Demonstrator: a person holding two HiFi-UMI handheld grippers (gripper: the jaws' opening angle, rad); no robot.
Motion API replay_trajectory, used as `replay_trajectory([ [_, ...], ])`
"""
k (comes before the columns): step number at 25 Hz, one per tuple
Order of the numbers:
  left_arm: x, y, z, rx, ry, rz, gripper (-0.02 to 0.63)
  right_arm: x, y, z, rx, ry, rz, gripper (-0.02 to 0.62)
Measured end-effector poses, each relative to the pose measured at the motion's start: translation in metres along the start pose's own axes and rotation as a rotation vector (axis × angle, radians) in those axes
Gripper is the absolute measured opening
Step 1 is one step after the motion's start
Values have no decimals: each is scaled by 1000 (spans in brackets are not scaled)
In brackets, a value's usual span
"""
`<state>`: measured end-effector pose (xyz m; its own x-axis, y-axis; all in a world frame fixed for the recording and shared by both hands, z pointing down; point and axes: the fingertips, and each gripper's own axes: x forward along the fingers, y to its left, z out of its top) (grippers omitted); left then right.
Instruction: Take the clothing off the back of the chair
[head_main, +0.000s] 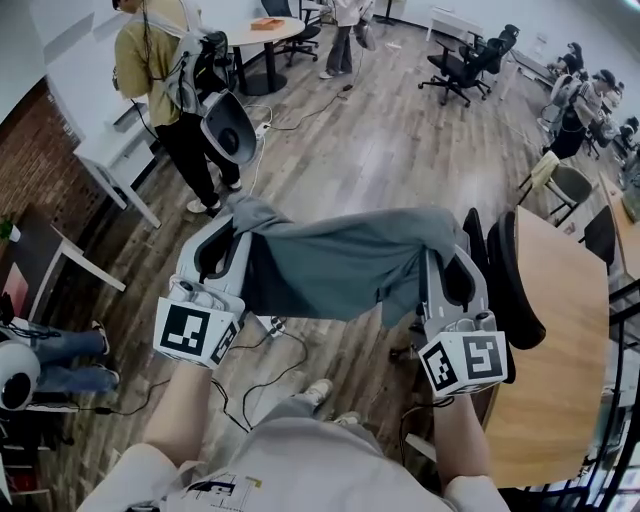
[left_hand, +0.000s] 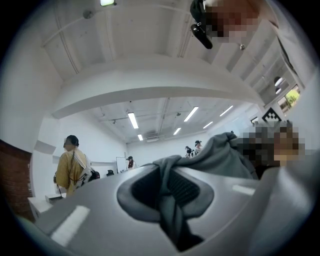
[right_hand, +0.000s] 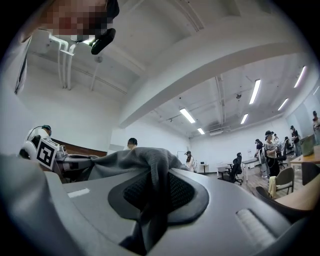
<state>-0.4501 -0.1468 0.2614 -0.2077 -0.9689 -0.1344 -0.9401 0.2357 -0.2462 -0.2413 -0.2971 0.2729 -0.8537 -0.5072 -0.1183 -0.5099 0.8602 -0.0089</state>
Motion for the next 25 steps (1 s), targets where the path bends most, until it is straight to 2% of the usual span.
replay_trajectory([
  [9, 4, -52, -54, -13, 82, -52, 40, -35, -35, -51, 39, 76, -56, 67],
  [14, -1, -59, -67, -34, 96, -74, 40, -44, -34, -66, 38, 100, -65, 67],
  [25, 3, -76, -57, -41, 92, -75, 40, -57, -48, -63, 38, 112, -53, 69],
])
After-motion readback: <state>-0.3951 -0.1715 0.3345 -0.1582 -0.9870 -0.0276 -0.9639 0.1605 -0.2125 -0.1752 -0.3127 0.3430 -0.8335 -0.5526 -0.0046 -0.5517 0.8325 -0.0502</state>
